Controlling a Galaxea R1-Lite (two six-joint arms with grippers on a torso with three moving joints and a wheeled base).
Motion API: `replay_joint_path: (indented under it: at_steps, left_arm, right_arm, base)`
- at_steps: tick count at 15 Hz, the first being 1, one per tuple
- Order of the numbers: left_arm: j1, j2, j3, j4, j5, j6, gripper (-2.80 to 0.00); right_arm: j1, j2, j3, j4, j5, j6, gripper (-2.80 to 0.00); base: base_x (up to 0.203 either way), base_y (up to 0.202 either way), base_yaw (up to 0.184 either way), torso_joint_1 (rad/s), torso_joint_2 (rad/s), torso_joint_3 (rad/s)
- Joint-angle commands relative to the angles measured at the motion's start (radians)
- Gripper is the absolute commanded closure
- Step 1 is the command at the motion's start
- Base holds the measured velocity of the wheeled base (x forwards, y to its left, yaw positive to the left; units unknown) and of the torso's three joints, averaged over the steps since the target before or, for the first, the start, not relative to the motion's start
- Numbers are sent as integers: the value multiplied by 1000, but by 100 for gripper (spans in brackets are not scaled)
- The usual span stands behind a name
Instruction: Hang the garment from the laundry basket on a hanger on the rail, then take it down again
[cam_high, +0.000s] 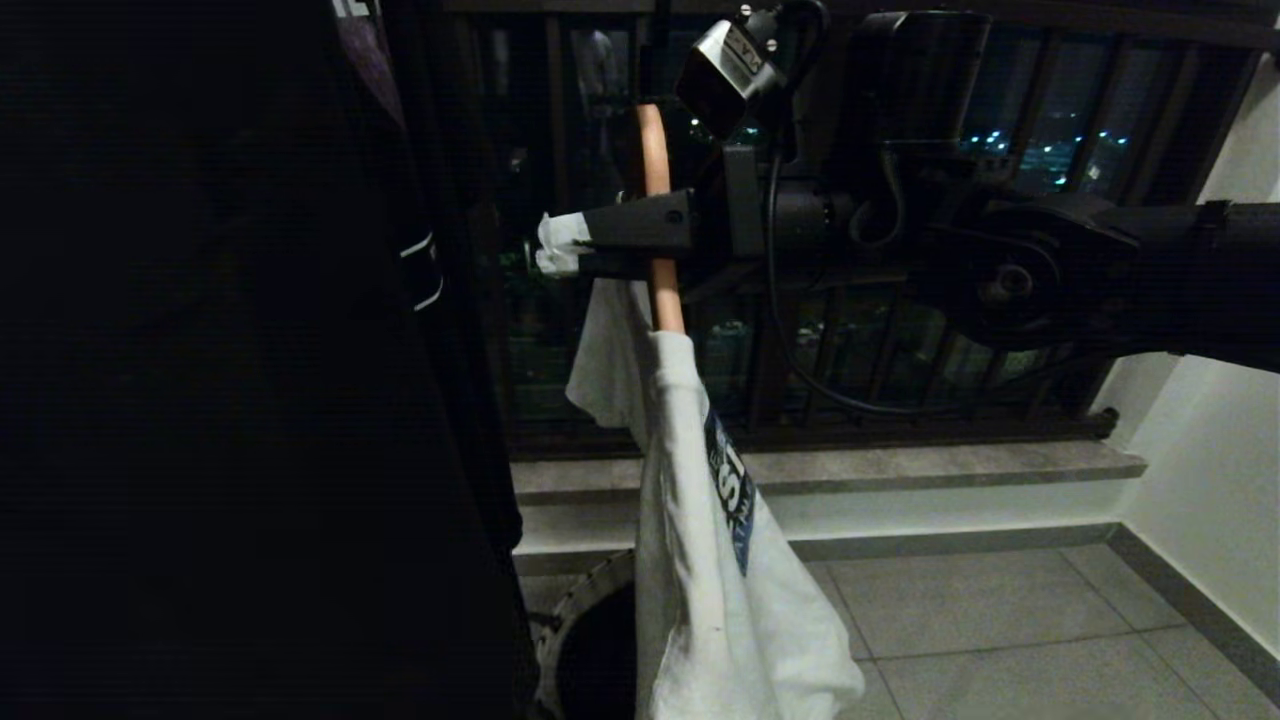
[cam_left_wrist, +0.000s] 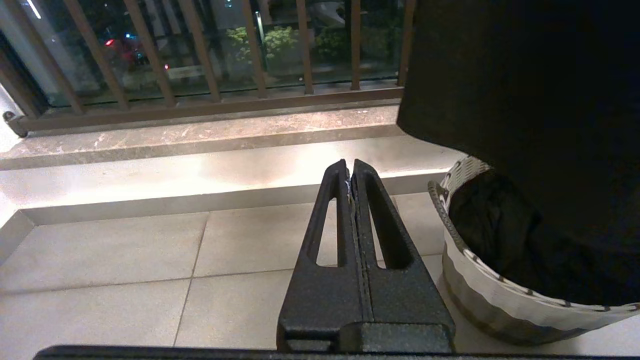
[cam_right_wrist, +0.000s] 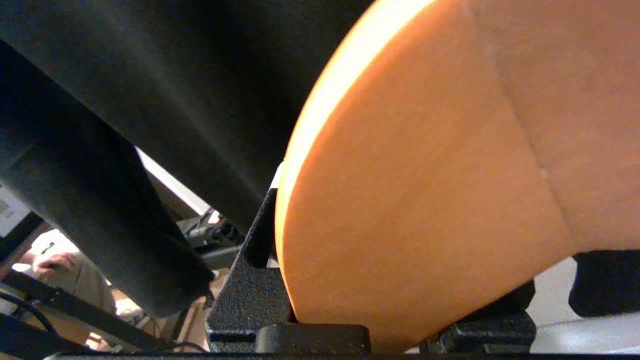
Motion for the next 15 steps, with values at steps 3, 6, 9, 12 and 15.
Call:
replay_joint_path:
  at_steps: [3,6,9,12,15]
  left_arm:
    - [0,0,3,0,0,0,0]
    - [0,0,3,0,0,0,0]
    - [0,0,2,0,0,0,0]
    - [0,0,3,0,0,0,0]
    - [0,0,3,0,0,0,0]
  right_arm:
    - [40,40,-71,22,-7,3,0]
    - [66,68,-118,45,-26,3,0]
    - [88,88,-152,50,-30,4,0]
    - [125,90,-166,70,-67,3,0]
    - [131,83,-167,66,-71,3,0]
  base:
    - [0,0,0,0,0,0]
    - [0,0,0,0,0,0]
    - [0,0,0,0,0,0]
    - [0,0,0,0,0,0]
    - [0,0,0,0,0,0]
